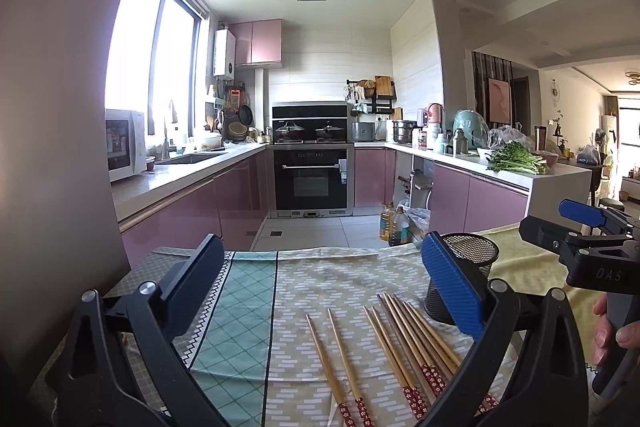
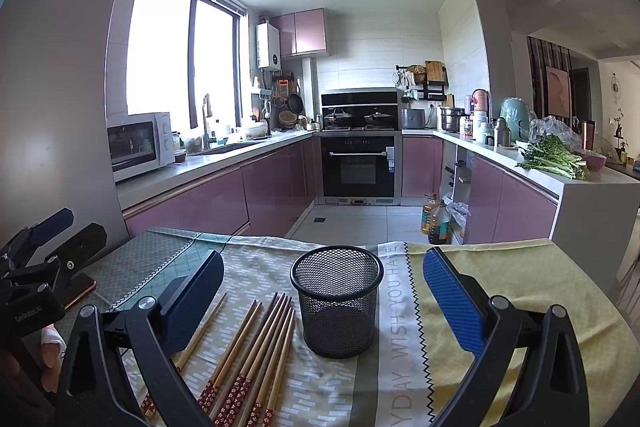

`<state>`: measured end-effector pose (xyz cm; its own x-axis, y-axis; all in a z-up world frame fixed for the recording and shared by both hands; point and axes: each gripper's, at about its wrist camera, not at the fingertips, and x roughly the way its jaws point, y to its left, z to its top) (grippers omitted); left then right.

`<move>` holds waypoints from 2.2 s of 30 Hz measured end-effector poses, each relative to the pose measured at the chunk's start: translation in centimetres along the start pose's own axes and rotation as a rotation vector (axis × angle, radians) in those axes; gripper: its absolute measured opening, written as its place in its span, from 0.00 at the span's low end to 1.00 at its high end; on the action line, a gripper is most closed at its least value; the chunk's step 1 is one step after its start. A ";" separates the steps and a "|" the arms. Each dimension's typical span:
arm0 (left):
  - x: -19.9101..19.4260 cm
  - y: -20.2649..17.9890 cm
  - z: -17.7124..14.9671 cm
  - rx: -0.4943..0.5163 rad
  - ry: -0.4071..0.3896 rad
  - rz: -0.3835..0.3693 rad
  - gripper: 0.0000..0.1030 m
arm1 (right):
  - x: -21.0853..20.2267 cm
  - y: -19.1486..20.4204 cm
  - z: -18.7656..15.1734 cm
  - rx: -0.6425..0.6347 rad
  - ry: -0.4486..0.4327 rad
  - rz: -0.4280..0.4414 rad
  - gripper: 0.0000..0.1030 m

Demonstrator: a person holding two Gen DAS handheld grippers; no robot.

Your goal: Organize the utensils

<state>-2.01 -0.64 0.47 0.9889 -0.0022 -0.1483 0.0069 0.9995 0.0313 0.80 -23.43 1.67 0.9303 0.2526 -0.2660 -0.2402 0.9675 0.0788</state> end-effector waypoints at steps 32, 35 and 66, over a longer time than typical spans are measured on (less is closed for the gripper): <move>-0.1 0.1 0.0 0.002 -0.001 0.007 0.94 | 0.2 -0.2 -0.3 0.011 0.000 0.000 0.94; -0.1 0.1 0.0 0.000 -0.001 0.005 0.95 | 0.2 -0.3 -0.3 0.012 0.001 0.001 0.94; 0.0 0.1 0.0 0.000 -0.001 0.005 0.94 | 0.3 -0.3 -0.3 0.013 0.000 0.002 0.94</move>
<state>-2.03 -0.59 0.43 0.9891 0.0028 -0.1470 0.0019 0.9995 0.0322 1.09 -23.65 1.24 0.9297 0.2549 -0.2659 -0.2386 0.9667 0.0923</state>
